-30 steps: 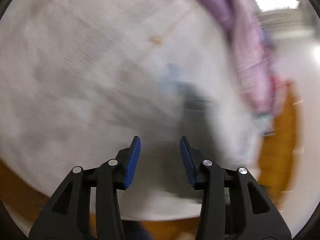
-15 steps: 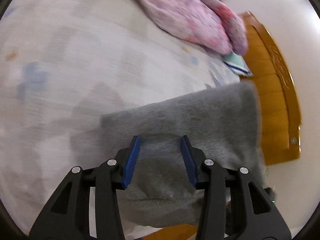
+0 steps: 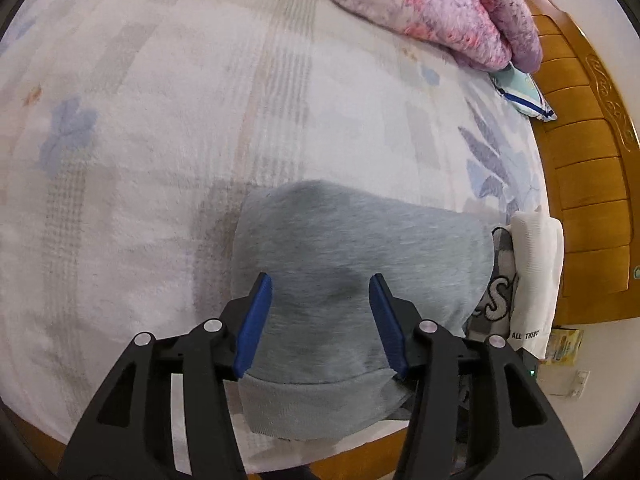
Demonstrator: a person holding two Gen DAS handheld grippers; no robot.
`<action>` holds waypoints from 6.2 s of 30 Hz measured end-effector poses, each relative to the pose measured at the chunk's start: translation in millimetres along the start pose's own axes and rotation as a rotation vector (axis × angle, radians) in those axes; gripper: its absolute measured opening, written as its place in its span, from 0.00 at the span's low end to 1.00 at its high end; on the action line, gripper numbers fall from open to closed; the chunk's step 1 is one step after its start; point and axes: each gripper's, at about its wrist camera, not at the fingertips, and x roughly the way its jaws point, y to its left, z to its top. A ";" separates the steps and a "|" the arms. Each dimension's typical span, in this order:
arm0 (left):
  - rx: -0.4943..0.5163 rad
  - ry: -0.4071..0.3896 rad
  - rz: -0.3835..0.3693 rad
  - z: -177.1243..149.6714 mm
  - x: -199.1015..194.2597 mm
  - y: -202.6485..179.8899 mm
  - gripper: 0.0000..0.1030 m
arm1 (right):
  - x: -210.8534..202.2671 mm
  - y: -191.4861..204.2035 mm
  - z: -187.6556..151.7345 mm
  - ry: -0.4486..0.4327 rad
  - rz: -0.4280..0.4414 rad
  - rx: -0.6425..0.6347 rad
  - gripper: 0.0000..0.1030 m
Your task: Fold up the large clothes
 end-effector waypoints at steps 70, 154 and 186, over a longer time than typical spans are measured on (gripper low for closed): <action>-0.143 0.261 -0.097 0.1 98.0 36.4 0.80 | 41.0 -94.8 42.4 0.053 0.300 0.138 0.53; 0.097 0.045 0.029 -42.9 84.2 -391.3 0.82 | -248.5 -51.4 171.9 0.006 -0.476 -0.695 0.06; 0.079 -0.078 0.148 -48.7 -128.6 -183.6 0.95 | -173.3 146.4 -92.3 -0.373 -0.861 -0.989 0.85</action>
